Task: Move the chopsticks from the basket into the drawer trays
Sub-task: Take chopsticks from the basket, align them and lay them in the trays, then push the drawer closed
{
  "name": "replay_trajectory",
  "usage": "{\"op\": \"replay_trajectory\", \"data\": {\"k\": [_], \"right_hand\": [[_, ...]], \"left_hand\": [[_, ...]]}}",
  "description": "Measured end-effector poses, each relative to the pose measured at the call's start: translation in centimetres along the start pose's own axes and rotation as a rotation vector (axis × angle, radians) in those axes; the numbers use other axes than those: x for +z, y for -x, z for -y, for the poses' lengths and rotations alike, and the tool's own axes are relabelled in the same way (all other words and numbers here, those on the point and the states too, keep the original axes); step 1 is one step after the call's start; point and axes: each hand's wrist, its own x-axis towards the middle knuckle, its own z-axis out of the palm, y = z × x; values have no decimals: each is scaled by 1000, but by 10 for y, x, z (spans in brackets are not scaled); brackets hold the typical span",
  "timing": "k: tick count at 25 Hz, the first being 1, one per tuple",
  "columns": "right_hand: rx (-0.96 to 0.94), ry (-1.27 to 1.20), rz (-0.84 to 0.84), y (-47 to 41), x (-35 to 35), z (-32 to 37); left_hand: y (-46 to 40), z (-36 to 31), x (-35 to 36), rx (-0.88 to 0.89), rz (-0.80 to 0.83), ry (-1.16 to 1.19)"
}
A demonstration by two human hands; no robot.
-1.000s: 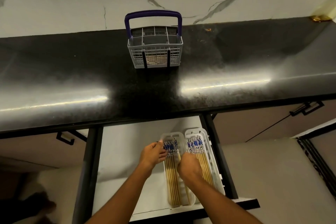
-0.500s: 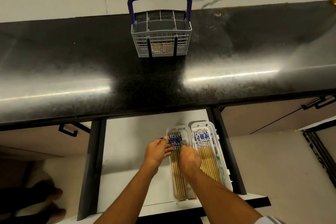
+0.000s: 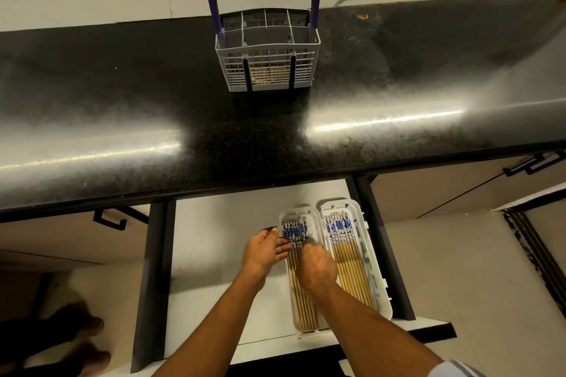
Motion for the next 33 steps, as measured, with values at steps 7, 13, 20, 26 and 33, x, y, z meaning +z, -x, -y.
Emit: {"op": "replay_trajectory", "data": {"k": [7,13,20,26,33], "right_hand": [[14,-29,11,9,5,-2],[28,-65,5,16,7,-4],[0,-87,9,28,-5,-6],[-180,-235,-3,77,-43,-64],[-334,-127,-72,149,-56,-205]], "left_hand": [[2,-1,1,5,-5,15],[2,0,0,8,-1,24],[13,-1,1,64,3,-36],[80,9,-58,320,78,-545],[122,93,-129,181,172,-1078]]}}
